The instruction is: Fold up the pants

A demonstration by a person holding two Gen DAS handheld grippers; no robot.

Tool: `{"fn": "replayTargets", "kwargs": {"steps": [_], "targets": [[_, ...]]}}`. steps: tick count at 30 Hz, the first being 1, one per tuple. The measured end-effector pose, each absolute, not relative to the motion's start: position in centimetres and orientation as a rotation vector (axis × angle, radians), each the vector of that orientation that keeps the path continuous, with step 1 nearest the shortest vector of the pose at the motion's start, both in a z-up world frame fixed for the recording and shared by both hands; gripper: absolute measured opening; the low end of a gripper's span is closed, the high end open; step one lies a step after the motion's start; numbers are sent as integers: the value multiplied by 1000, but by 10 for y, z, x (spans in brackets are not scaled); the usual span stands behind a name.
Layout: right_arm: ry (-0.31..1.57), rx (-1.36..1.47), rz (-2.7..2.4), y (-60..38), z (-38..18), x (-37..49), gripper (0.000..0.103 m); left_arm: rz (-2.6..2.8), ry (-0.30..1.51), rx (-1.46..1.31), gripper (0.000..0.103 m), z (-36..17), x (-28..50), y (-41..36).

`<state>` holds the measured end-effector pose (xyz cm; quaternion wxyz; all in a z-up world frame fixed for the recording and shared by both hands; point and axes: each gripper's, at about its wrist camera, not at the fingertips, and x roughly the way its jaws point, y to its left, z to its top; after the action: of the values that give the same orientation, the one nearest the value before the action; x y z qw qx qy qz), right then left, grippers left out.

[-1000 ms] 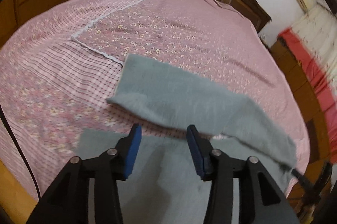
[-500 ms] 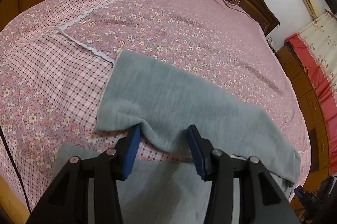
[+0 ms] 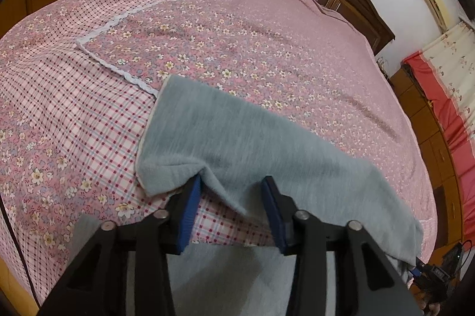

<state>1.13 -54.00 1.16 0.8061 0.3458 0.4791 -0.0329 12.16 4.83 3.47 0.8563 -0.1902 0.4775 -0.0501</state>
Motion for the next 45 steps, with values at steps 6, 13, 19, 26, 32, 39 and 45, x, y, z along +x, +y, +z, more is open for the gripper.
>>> {"fn": "replayTargets", "kwargs": {"steps": [6,13,19,26,32,39,45], "targets": [[979,677,-57,-545,24,9,11,-96,970,-389,4,40,123,51],[904,624,-17,-545,56,-1,6,-107,855,-343,3,82,97,56],[838,593,4,-544,80,-20,2,-115,774,-309,3,115,68,65],[777,555,-4,-542,99,-49,2,-140,745,-323,3,135,29,76],[883,703,-48,-550,60,-44,18,-126,749,-338,3,127,6,83],[950,718,-94,-548,25,-6,19,-113,768,-311,3,115,9,80],[962,691,-15,-545,24,23,4,-113,776,-296,3,111,19,79]]}}
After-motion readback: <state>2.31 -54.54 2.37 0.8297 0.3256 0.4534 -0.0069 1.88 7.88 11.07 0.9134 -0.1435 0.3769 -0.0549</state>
